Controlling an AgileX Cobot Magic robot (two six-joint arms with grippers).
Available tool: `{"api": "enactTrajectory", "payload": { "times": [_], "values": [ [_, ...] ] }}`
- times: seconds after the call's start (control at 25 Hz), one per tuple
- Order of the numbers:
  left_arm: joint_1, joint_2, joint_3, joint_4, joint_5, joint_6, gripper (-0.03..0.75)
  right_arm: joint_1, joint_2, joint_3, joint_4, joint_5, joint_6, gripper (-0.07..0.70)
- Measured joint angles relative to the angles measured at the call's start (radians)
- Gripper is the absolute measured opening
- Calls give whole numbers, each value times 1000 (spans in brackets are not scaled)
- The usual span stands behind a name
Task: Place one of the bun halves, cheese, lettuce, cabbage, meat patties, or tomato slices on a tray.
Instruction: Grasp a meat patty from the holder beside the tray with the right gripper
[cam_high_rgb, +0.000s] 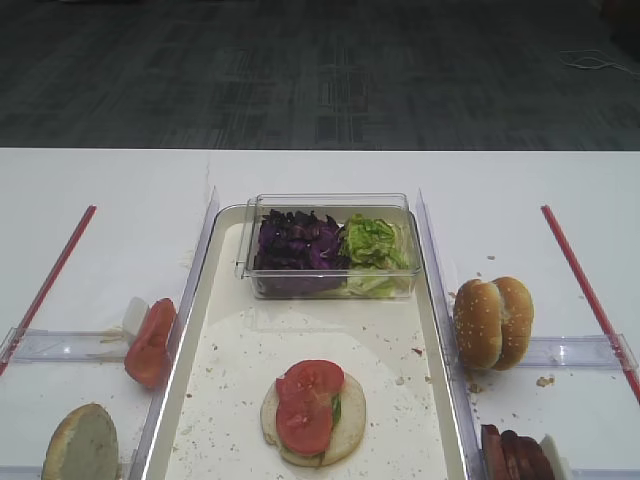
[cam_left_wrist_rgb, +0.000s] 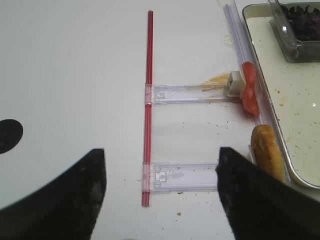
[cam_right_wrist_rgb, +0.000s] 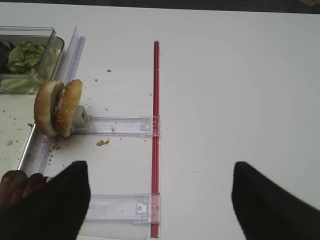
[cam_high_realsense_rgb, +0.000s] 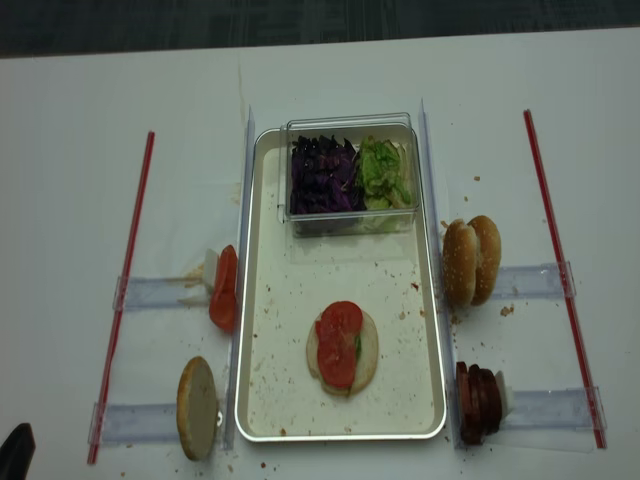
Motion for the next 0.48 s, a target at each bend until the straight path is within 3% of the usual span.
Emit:
{"api": "enactTrajectory", "payload": {
  "times": [0.48],
  "values": [
    [0, 0, 0, 0, 0, 0, 473, 0, 0, 0, 0, 0, 3, 610]
  ]
}}
